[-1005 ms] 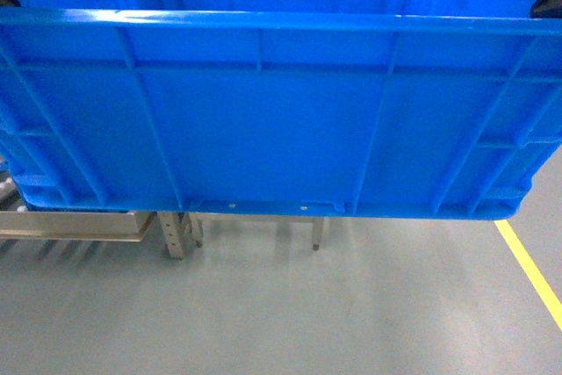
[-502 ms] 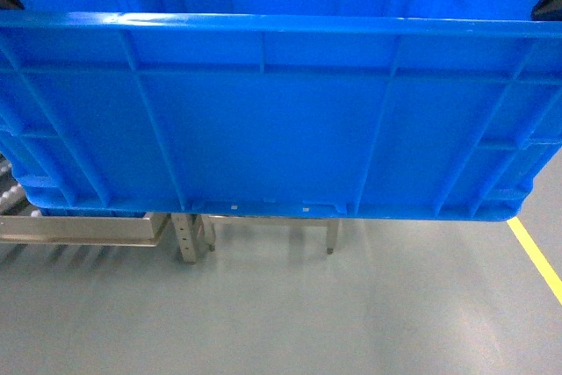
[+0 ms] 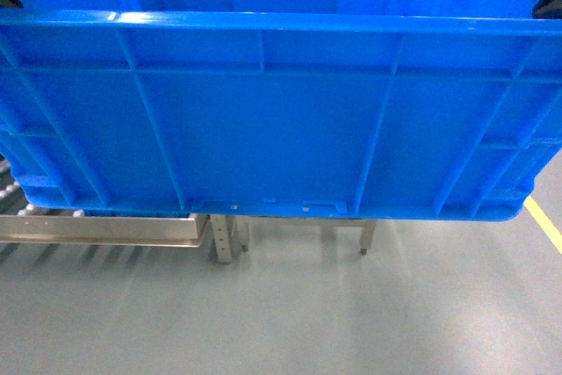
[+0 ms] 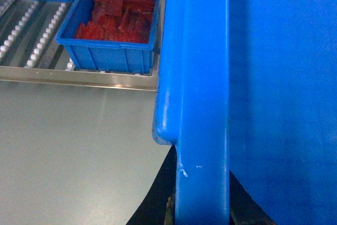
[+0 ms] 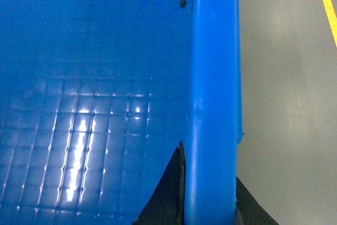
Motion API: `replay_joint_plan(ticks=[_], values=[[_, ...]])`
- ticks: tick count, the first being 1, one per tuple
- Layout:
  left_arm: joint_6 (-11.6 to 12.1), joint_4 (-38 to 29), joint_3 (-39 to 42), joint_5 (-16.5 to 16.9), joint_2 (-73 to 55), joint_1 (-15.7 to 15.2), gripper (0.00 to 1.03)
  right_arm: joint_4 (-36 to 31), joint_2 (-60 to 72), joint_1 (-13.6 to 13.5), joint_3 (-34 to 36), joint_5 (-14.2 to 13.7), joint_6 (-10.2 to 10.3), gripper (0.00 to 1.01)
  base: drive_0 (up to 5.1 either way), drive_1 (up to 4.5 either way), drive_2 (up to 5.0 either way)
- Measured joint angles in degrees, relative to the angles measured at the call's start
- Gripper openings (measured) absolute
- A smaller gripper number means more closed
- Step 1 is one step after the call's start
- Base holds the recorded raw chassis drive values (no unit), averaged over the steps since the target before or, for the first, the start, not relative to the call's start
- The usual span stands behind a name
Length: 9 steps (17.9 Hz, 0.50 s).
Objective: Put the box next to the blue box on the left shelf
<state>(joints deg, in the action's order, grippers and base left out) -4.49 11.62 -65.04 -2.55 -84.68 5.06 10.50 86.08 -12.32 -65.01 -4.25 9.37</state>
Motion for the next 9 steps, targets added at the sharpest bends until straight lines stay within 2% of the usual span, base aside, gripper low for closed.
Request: replay_joint_plan(ticks=[9], values=[[0.0,0.1,0.0,0.0,0.0,0.0,0.06,0.0,0.0,-0.1,0.0,0.0,0.0,0.08,-5.0,2.38,2.4]])
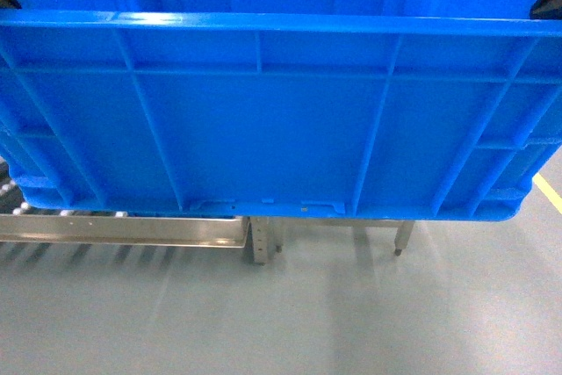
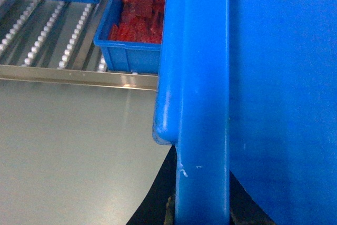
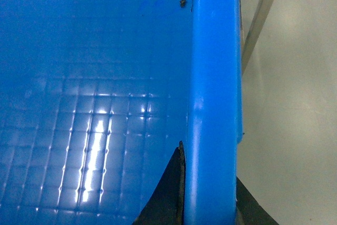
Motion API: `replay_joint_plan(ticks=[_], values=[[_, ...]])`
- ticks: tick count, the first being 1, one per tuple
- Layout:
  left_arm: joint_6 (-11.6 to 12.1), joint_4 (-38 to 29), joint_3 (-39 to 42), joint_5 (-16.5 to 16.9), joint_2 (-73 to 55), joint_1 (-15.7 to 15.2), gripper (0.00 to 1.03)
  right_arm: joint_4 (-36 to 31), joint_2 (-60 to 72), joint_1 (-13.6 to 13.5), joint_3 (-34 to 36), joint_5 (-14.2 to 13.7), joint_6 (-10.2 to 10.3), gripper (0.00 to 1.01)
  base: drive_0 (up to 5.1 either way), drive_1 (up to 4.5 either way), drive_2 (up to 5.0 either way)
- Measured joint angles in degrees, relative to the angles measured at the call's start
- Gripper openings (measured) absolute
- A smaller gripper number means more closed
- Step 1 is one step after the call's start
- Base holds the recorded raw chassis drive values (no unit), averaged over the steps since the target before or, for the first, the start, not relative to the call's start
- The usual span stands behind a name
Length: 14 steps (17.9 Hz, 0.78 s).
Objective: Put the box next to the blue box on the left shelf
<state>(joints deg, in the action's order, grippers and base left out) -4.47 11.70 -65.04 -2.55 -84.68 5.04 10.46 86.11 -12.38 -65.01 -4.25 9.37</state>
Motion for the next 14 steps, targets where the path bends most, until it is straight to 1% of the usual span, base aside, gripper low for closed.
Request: replay_joint_plan(ticks=[14], values=[[0.0,-0.1,0.0,0.0,0.1,0.0,0.06,0.0,0.0,0.0,0.0,0.0,0.0,0.08,-5.0,2.41,2.4]])
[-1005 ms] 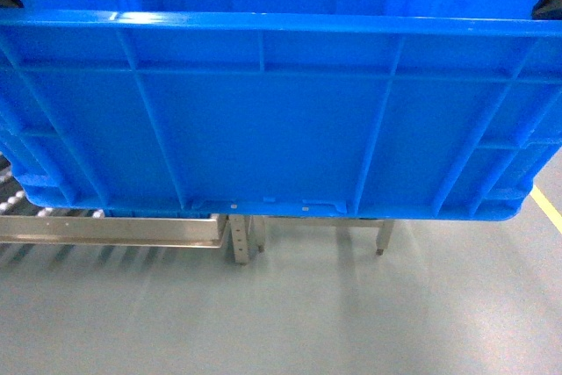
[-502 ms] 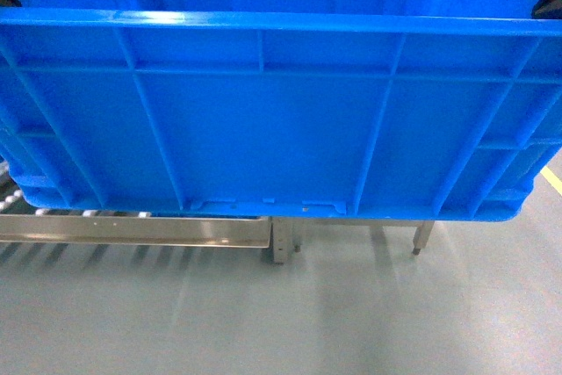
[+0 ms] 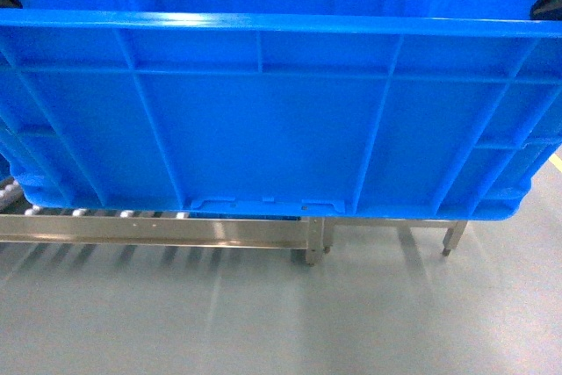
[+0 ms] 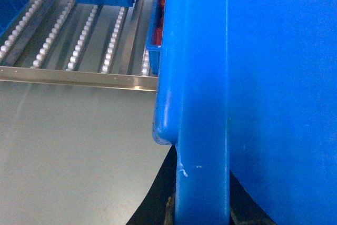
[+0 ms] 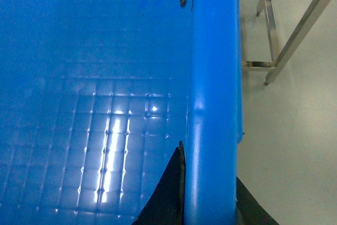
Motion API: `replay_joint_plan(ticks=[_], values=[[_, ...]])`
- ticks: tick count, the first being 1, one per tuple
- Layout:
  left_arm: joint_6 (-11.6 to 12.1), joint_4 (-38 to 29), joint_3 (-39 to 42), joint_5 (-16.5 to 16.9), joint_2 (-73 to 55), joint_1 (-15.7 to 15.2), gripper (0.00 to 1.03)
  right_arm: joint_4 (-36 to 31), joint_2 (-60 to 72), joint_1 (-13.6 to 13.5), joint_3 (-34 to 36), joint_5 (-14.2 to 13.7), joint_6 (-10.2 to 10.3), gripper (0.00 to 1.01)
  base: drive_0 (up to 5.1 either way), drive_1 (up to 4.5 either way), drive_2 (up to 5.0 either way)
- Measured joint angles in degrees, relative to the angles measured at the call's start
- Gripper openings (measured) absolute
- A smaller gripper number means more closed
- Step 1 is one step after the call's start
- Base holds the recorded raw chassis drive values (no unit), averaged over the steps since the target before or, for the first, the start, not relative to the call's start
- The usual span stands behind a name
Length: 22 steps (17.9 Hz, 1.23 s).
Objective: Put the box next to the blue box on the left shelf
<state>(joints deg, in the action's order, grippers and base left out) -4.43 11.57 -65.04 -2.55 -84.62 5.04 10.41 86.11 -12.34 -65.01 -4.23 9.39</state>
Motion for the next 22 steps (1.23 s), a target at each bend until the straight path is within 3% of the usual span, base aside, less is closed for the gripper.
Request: replay_joint_plan(ticks=[22], values=[[0.0,0.0,0.0,0.0,0.0,0.0,0.06,0.0,0.0,0.0,0.0,0.0,0.0,0.08,-5.0,2.48,2.5]])
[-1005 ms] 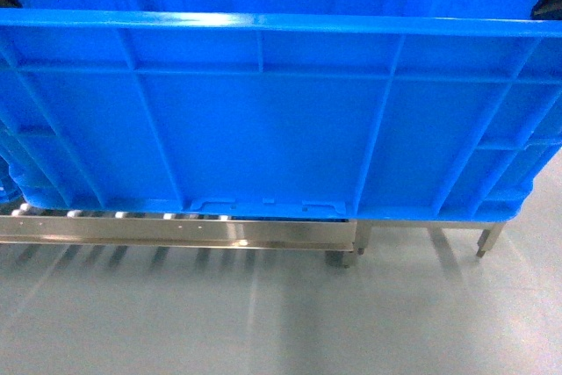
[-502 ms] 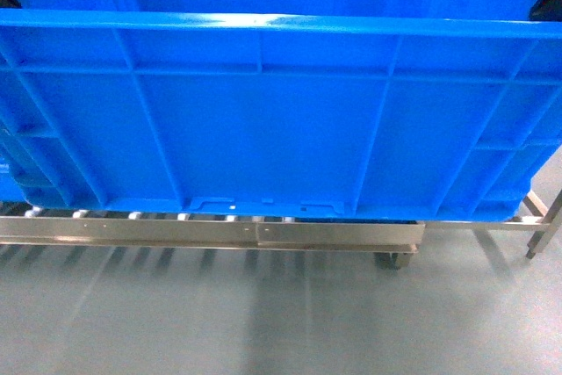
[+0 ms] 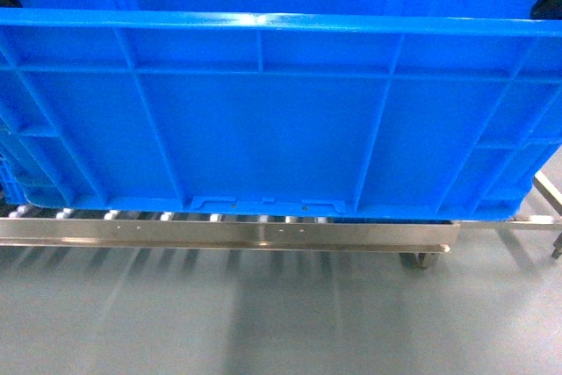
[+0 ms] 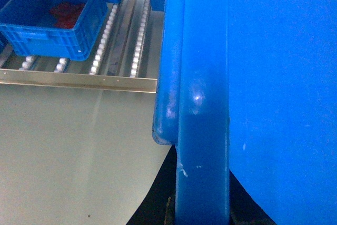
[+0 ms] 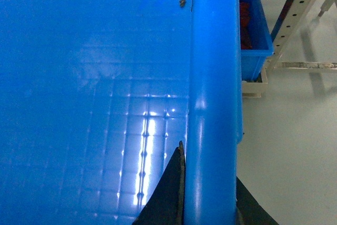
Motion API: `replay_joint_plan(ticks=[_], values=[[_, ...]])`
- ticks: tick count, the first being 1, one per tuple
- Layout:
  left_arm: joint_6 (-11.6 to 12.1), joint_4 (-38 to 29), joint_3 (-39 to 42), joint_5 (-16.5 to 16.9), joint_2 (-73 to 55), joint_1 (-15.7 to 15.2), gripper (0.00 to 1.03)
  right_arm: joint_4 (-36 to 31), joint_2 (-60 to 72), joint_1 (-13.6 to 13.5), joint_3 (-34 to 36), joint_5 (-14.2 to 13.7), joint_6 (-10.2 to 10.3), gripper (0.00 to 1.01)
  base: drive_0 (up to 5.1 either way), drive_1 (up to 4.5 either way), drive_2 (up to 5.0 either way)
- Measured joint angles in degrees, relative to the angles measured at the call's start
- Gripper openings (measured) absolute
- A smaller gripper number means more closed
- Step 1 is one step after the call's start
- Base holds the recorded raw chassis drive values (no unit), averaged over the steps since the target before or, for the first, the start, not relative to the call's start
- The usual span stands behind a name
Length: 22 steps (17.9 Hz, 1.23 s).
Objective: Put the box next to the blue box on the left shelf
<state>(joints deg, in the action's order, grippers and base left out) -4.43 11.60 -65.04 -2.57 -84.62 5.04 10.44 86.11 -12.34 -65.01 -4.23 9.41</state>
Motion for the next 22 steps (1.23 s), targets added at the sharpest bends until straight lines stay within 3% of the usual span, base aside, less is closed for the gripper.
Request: replay_joint_plan(ticks=[13,22], values=[[0.1,0.0,0.0,0.0,0.0,0.0,0.06,0.0,0.0,0.0,0.0,0.0,0.0,0.08,-5.1,2.4,2.4],[0.3,0.1,0.0,0.1,0.2,-0.3,0.06,-0.1,0.0,-0.3,0.0,0.0,0.0,0.08,-0.1,-0.07,-0.1]])
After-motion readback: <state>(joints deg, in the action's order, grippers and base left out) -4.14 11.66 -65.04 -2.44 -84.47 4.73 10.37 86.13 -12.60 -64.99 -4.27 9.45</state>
